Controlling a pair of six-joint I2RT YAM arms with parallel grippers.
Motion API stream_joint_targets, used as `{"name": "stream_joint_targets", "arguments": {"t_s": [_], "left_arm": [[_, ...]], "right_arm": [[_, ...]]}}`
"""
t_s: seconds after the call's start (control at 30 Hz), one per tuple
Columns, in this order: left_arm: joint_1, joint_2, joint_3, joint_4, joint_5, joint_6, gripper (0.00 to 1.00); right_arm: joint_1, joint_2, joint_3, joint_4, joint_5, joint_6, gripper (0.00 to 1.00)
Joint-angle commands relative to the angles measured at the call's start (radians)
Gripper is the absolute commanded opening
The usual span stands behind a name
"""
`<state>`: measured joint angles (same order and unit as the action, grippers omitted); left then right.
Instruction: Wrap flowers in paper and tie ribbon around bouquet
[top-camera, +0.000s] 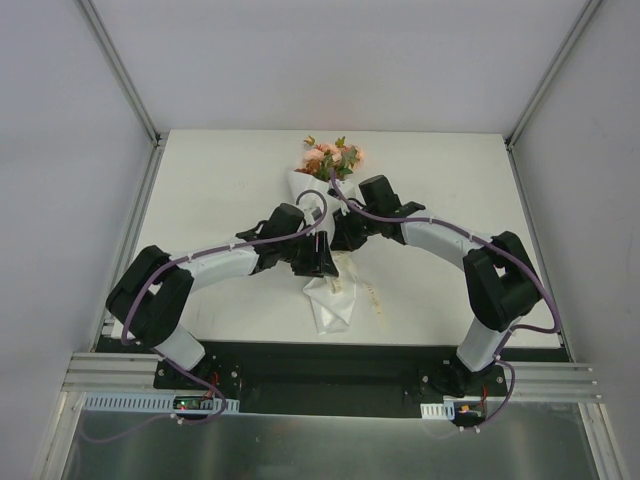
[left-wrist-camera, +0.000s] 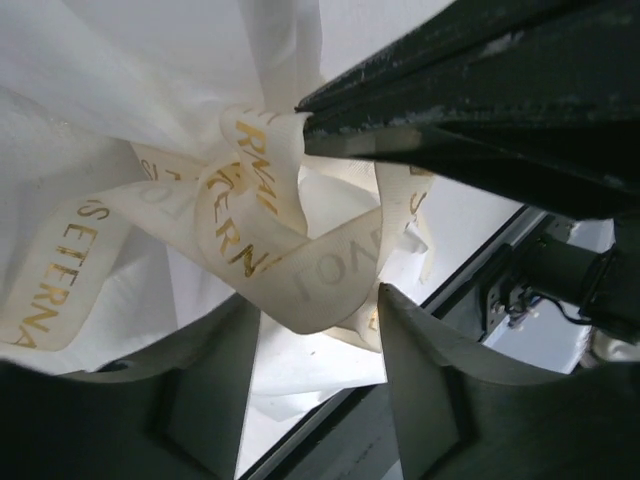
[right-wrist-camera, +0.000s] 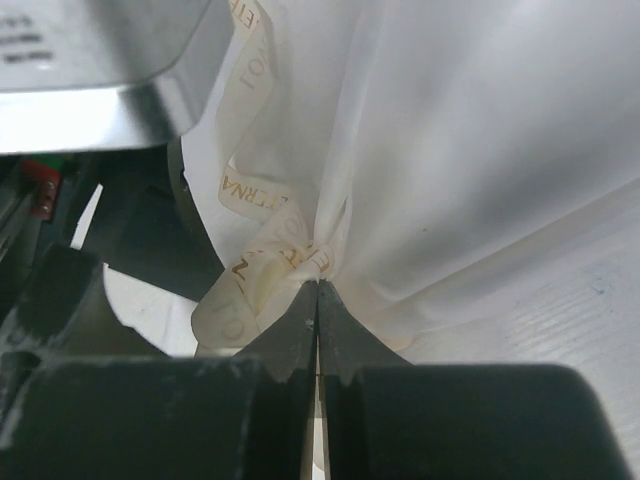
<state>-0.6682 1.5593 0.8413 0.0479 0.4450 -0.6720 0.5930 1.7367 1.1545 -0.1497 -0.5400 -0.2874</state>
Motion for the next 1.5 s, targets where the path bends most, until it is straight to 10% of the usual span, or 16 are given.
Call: {"name": "stream_joint_targets", "arguments": {"t_s": [0.0,0.2,0.67,1.47], "left_arm": [[-0.007,0.022,0.050,0.049,0.029,-0.003,0.43],[-0.007,-0.033,-0.010,0.041,0.081,0.011,0.00],[-0.004,0.008,-0.028,-0.131,0.282,0.032,0.00],[0.004,-0.056,-0.067,-0.230,0.156,0.051,0.00]], "right_arm": [[-0.007,-0.009,-0.004,0.030,-0.003,0.020,0.00],[-0.022,-0.025,-0.025,0.032,0.075,0.129,0.00],[-0.061,-0.025,-0.042,0.042,0.186,0.316,0.00],[-0.088,-0.062,-0.117,0.188,0.296,0.547,0.01]]}}
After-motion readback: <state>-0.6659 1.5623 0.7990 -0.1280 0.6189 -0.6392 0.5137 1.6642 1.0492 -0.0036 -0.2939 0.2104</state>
